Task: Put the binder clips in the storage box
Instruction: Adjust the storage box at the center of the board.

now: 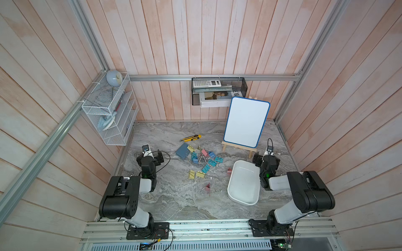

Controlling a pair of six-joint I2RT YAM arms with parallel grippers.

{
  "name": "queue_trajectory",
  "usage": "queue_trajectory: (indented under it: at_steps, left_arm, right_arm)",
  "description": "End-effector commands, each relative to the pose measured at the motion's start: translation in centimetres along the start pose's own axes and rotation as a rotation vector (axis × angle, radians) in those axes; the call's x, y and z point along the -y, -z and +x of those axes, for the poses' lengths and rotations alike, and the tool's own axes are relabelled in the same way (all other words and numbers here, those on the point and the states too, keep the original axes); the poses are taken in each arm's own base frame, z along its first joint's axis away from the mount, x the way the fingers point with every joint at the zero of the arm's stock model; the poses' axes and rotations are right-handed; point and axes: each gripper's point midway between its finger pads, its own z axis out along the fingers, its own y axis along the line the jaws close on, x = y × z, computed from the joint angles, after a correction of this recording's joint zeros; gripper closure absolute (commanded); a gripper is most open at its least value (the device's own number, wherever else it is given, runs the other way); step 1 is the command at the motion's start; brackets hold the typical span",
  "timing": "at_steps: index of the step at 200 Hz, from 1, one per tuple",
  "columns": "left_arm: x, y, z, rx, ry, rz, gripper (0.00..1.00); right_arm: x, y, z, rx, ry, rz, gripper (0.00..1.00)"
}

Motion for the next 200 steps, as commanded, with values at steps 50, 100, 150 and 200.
queue_trajectory:
  at_steps: [50,100,150,200]
  left_arm:
    - [0.0,-0.3,-0.3,0.008,0.007,-0.004,0.00]
    - [0.0,-0.3,-0.5,0.012,0.008,-0.004,0.00]
    - [-3.2,4.2,-2.5,0.186,0.106,-0.127,0.00]
    - [-2.1,9.8,-7.1,0.234,0.257,-0.117,0.00]
  right_arm:
    - [-0.1,0.0,-1.1,0.033,-0.006,0.003,0.02]
    - [0.7,0.4,-1.6,0.059,-0.023,0.043,0.02]
    - [4.9,5.1,-2.7,0.244,-0.169,0.165,0.02]
    - [5.6,7.9,-6.3,0.179,-0.216,0.149,0.02]
